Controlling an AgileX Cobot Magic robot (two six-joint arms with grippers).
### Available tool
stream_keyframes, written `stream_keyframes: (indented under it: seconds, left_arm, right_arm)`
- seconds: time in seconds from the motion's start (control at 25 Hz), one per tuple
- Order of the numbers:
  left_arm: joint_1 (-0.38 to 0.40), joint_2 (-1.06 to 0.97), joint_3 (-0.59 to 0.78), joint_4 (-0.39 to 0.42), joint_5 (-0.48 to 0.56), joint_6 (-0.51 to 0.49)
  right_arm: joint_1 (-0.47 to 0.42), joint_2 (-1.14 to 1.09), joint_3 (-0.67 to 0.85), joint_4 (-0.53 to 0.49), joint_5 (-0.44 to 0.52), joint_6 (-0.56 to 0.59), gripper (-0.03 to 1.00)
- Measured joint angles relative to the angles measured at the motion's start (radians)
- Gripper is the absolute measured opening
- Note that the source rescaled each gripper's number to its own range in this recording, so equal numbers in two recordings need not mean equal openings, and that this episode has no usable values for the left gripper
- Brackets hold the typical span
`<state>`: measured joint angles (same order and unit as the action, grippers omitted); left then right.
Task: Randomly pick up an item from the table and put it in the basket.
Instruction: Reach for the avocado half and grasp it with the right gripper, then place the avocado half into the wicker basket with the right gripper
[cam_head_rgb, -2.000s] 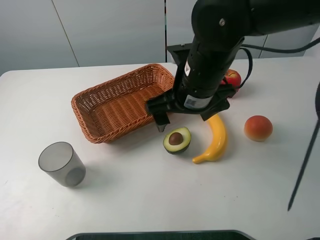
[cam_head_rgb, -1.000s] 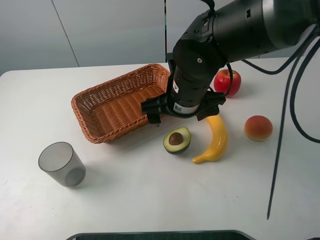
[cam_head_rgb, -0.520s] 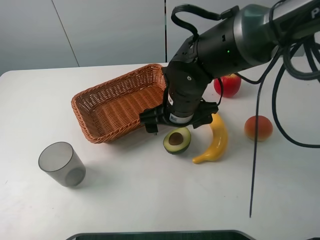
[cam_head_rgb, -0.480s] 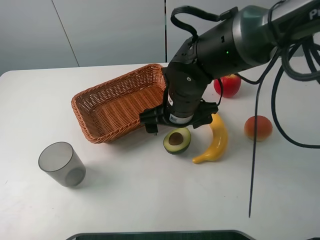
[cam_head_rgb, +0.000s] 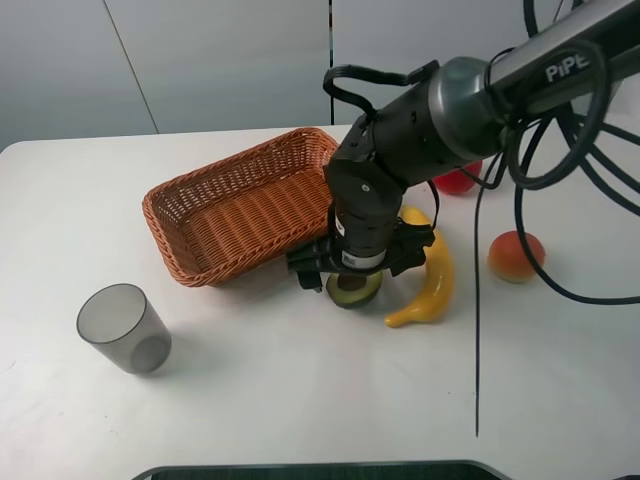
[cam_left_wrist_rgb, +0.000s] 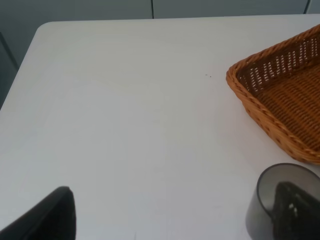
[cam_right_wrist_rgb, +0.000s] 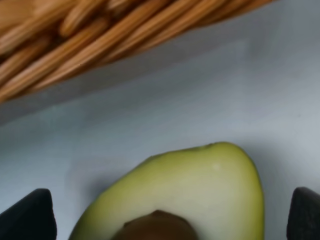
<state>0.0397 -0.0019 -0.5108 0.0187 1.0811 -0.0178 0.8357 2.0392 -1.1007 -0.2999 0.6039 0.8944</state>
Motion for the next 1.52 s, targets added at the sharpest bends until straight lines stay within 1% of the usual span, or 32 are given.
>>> stream_keyframes:
  seconds: [0.24, 0.28, 0.32, 0.36, 0.4, 0.44, 1.24, 1.32, 1.52]
  left_arm:
    - [0.0, 0.0, 0.0, 0.0, 0.0, 0.0]
    - [0.0, 0.0, 0.0, 0.0, 0.0, 0.0]
    - [0.0, 0.0, 0.0, 0.0, 0.0, 0.0]
    - [0.0, 0.0, 0.0, 0.0, 0.0, 0.0]
    - [0.0, 0.0, 0.0, 0.0, 0.0, 0.0]
    - [0.0, 0.0, 0.0, 0.0, 0.0, 0.0]
    - [0.0, 0.0, 0.0, 0.0, 0.0, -0.002]
    - [0.0, 0.0, 0.0, 0.0, 0.0, -0.002]
    - [0.0, 0.0, 0.0, 0.0, 0.0, -0.002]
  right_arm:
    - [0.0, 0.015, 0.0, 0.0, 0.003, -0.003, 1.0]
    - [0.0, 0.015, -0.001, 0.0, 0.005, -0.005, 0.94]
    - [0.0, 0.015, -0.001, 0.0, 0.009, -0.008, 0.76]
    - [0.0, 0.015, -0.001, 0.0, 0.017, -0.012, 0.32]
    - [0.0, 0.015, -0.001, 0.0, 0.02, -0.012, 0.0]
    - [0.0, 0.015, -0.001, 0.0, 0.02, -0.014, 0.04]
    - [0.0, 0.015, -0.001, 0.0, 0.026, -0.025, 0.04]
    - [0.0, 0.015, -0.001, -0.003, 0.038, -0.033, 0.04]
    - [0.0, -0.001, -0.001, -0.013, 0.136, -0.07, 0.04]
